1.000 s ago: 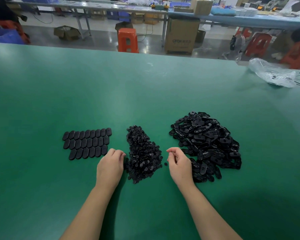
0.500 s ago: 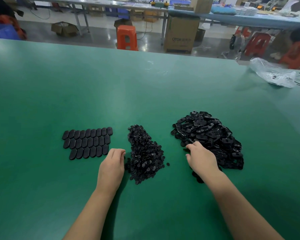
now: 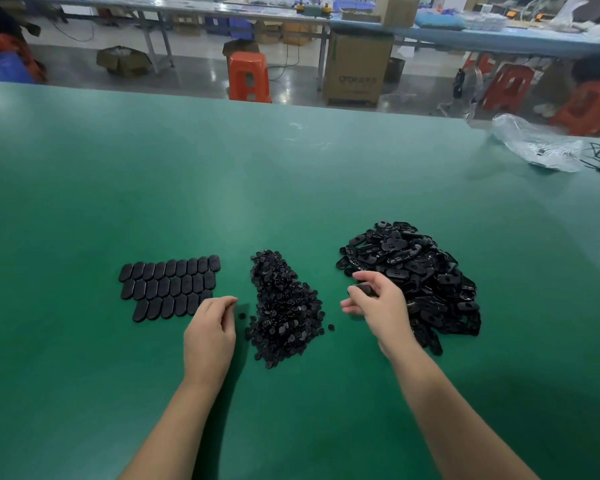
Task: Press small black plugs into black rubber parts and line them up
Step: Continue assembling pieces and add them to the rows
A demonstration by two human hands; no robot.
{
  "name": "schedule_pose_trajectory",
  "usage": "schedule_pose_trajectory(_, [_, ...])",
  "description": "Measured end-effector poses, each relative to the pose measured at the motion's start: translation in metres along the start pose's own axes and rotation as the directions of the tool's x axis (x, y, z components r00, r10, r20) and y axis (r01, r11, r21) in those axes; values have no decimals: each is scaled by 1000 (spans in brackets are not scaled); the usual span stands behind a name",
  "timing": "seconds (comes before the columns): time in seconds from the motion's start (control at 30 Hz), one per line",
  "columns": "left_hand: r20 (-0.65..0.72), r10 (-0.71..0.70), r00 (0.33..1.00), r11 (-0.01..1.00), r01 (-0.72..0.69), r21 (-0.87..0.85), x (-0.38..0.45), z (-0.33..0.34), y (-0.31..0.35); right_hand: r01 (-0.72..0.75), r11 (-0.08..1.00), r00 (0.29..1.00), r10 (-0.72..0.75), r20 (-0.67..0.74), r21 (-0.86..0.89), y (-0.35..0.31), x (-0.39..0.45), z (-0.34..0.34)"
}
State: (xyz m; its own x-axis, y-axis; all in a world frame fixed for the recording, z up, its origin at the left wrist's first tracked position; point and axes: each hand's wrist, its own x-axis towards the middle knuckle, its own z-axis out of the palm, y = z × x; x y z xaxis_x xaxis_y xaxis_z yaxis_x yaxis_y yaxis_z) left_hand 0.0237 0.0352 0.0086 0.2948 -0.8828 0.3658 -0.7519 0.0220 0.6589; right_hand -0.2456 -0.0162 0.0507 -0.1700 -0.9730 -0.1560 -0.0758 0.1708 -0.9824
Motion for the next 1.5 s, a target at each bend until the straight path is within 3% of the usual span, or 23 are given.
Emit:
schedule_pose_trajectory(0.23, [-56,-94,994,995,91,-51,2,-3,-1,21,976,999,-14,-35,215,34,-18,27])
schedule_pose_trajectory(0.47, [-48,-126,991,992,125,-35,3,0,-2,5,990,1000,-3,-9,138,46,-15,27])
schedule_pose_trajectory(0.73, [-17,-295,955,938,286,-198,7,-4,8,40,995,998,-43,36,92,50,-15,30])
schedule_pose_trajectory(0.87, [156,-318,935,843,354,-404,16,8,46,54,992,998,-58,38,115,48,-16,29])
schedule_pose_trajectory(0.97, [411,-364,836,623,546,-560,19,25,79,55,987,998,-60,27,153,46,-17,30])
schedule_pose_trajectory(1.03, [486,-384,785,546,618,-566,18,37,94,56,986,998,-59,13,160,45,-17,31])
schedule_pose_trajectory(1.27, [536,-421,732,526,678,-513,17,58,121,60,989,998,-62,15,136,47,-19,29])
schedule_pose_trajectory(1.5, [550,-380,743,538,662,-522,17,61,129,135,991,990,-134,41,-26,47,-19,28])
